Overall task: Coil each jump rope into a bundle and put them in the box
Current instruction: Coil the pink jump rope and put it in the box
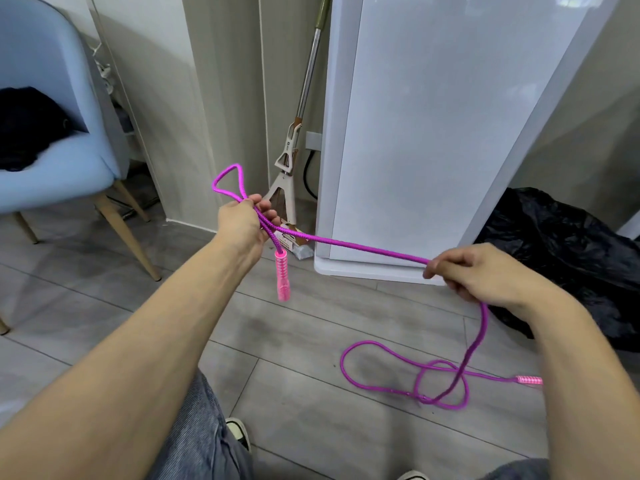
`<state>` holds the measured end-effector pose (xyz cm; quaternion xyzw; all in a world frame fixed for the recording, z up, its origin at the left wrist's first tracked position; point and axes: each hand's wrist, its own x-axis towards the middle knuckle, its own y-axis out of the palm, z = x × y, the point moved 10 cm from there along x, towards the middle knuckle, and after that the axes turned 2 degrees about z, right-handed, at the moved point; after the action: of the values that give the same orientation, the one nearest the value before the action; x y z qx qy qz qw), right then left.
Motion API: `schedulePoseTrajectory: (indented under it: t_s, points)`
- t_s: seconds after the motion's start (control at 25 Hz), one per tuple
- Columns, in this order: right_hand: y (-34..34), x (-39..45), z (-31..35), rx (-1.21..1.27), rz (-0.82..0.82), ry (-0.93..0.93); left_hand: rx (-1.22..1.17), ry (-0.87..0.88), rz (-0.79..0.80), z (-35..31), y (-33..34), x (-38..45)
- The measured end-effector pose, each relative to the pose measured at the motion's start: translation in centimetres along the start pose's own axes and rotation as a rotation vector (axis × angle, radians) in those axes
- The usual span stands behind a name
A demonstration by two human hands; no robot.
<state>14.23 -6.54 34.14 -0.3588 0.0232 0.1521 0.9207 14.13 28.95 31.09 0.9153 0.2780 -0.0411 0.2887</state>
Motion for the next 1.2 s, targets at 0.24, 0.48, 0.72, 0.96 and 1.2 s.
schedulePoseTrajectory:
  t_s: [0.24, 0.48, 0.72, 0.96, 1.2]
  points:
    - [2.4, -0.2, 5.4, -0.029, -0.074, -0.248, 0.328, 0.017, 0.319, 1.5, 4.5, -3.7]
    - [6.5, 0.5, 7.8, -0.038, -0.075, -0.337, 0.693, 0.058, 0.629, 4.5, 7.7, -7.7]
    - [6.1, 0.9, 7.2, 0.056, -0.133, -0.311, 0.901, 0.148, 0.843, 5.8, 9.1, -9.8]
    - [6.6, 1.0, 6.7, -0.021, -0.109, -0.242, 1.032, 0.086, 0.813, 6.5, 8.1, -8.5]
    - [2.0, 1.1, 3.7, 0.002, -0.147, -0.151, 0.700, 0.193, 0.226, 1.2, 3.1, -1.9]
